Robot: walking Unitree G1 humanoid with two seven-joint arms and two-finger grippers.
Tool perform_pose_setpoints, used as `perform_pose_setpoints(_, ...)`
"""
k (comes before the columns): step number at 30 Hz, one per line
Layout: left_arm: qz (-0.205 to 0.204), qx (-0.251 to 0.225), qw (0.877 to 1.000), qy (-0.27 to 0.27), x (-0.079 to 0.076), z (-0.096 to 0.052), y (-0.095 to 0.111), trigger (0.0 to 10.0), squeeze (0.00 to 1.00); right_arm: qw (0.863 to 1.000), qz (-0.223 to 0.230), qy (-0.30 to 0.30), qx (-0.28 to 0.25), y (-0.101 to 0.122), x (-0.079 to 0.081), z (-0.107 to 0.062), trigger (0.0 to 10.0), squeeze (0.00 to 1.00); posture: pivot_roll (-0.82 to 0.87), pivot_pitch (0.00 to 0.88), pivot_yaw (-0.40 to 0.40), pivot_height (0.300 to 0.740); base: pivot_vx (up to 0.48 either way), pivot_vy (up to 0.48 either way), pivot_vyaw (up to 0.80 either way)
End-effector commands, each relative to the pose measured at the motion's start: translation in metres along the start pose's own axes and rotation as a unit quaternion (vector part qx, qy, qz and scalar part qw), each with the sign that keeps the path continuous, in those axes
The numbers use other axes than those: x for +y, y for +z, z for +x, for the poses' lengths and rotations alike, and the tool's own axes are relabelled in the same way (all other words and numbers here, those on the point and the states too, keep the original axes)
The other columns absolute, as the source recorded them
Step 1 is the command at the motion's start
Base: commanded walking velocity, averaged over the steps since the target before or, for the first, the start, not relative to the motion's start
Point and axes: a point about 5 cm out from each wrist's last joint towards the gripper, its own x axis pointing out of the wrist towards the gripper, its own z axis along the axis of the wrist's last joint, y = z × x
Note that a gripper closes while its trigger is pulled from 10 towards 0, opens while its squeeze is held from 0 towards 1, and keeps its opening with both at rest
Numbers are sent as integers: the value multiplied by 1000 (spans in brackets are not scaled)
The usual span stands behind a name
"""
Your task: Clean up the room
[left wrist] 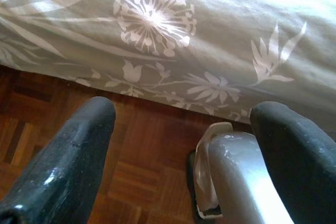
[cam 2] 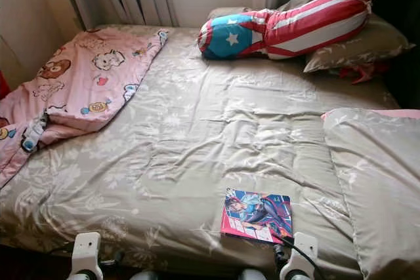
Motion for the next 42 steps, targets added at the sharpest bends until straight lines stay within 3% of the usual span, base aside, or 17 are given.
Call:
perform_pose_setpoints(1, -3, 7, 1000, 7, 3, 1, 1, 10000, 0, 1000, -4, 0, 15, -5, -1, -1, 10000, 0, -99, 0, 7, 706, 0, 0, 0)
perform_pose_setpoints(3, -3, 15, 1000, 10, 4, 0, -1, 10000, 0, 999, -29, 9, 30, -8, 0, -1, 10000, 0, -99, 0, 7, 721, 0, 0, 0)
perform_pose_setpoints(6, -4, 23, 1000, 13, 4, 1, -2, 10000, 0, 999, -20, 0, 39, -11, -4, -2, 10000, 0, -112, 0, 13, 740, 0, 0, 0)
perform_pose_setpoints(19, 1, 22, 1000, 10, -8, 6, 9, 10000, 0, 999, -18, -5, 29, 4, -8, 2, 10000, 0, -135, 0, 1, 740, 0, 0, 0)
perform_pose_setpoints(26, 1, 32, 999, 13, -7, 5, 5, 10000, 0, 999, -28, -14, 41, 0, -10, 1, 10000, 0, -140, 0, -2, 740, 0, 0, 0)
perform_pose_setpoints(31, 2, 39, 999, 19, -4, 3, 0, 10000, 0, 998, -29, -12, 45, -5, -11, 0, 10000, 0, -113, 0, -9, 740, 0, 337, 0)
perform_pose_setpoints(36, 41, 41, 998, -1, -5, 2, -3, 10000, 0, 998, -35, -18, 49, -6, -9, 0, 10000, 0, -110, 0, 24, 740, 0, 353, 0)
perform_pose_setpoints(39, 41, 42, 998, 0, -4, 2, -5, 10000, 0, 998, -30, -17, 45, -4, -7, 0, 10000, 0, -108, 0, 25, 740, 0, 386, 0)
perform_pose_setpoints(42, 40, 44, 998, 4, -2, 0, -8, 10000, 0, 997, -55, -1, 51, -10, -4, -1, 10000, 0, -103, 0, 21, 740, 0, 386, 0)
